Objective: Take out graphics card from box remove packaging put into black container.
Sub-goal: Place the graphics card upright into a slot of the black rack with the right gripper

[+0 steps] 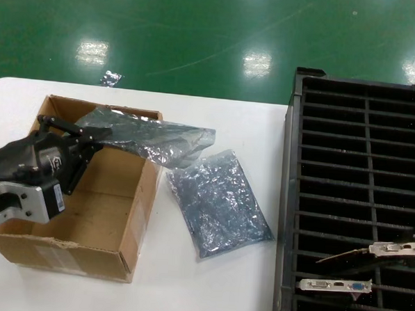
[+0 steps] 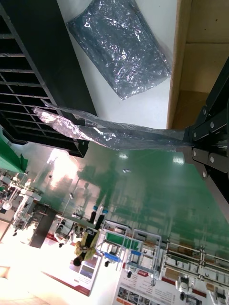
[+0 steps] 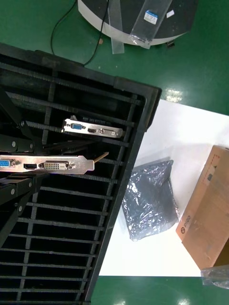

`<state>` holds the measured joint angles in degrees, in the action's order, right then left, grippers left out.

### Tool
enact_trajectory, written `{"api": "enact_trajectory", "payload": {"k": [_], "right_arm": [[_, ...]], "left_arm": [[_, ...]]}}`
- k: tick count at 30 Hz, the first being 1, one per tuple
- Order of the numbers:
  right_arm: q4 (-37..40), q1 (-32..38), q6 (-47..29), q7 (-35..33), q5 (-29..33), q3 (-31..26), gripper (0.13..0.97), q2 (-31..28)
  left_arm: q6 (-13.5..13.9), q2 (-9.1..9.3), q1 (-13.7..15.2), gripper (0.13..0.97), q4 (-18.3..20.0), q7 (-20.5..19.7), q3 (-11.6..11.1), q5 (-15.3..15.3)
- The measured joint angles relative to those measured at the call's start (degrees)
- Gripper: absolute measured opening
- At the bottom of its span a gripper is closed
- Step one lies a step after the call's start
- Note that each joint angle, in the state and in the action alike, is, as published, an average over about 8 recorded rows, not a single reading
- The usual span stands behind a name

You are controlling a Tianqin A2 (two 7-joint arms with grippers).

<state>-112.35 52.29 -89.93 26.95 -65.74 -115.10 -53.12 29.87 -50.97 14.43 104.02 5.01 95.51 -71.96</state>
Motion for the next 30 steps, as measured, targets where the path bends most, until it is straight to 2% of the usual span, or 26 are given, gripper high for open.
{"api": "enact_trajectory", "payload": {"k": [7,30], "right_arm": [[-0.67,0.16,0.00,-0.01,-0.84,-0.47,0.187,-0.79],[2.37,1.84,0.00,-2.53,2.02,-3.83,0.187,2.21]], "left_arm": [[0.00,0.00,0.00,0.139,0.00,0.00,0.00,0.00],[0.00,0.00,0.00,0.139,0.00,0.00,0.00,0.00]]}}
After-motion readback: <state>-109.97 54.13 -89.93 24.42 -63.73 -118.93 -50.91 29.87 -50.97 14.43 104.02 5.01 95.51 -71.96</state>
